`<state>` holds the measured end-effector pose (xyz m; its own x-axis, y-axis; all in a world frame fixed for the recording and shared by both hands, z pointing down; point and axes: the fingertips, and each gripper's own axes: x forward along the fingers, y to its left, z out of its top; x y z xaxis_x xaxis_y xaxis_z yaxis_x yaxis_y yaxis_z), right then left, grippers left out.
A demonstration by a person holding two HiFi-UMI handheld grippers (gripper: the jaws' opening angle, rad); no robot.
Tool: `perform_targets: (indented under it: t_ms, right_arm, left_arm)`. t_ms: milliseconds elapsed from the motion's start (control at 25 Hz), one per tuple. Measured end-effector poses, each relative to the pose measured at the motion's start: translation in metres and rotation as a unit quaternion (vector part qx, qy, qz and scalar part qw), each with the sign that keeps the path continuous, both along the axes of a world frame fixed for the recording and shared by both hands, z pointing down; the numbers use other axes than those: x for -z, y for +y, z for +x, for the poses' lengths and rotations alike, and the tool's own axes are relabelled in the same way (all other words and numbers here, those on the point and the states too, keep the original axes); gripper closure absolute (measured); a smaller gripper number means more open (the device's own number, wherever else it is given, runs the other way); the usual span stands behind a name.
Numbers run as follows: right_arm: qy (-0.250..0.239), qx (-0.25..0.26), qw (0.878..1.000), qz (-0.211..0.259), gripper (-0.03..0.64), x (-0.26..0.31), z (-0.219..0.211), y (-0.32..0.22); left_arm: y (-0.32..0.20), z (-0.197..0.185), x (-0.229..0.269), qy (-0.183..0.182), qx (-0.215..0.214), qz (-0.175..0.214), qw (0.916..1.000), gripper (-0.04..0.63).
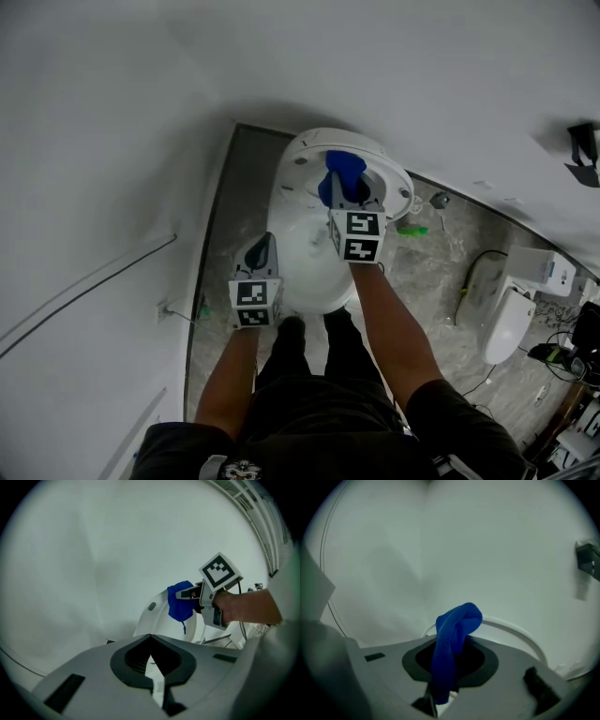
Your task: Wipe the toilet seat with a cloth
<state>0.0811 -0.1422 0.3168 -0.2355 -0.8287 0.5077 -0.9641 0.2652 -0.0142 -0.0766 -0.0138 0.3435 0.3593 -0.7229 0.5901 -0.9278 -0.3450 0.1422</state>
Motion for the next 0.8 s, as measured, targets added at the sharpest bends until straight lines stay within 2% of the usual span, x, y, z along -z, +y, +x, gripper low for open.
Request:
perform_targets:
  t_ms: [560,800]
  right_arm:
    - [0.009,-0.075,0.997,0.003,0.538,-0.006,0.095,0.033]
    - [0.048,-0.086,0.995,-0.011,0.538,-0.025,0.122,0.051]
  left_arm:
    - [0.006,0.051,-0.004,0.011,-0.041,0.000,0.9991,0.595]
    - [0.004,0.062,-0.013,0.013,-0.045,-0.002,0.9989,0.595]
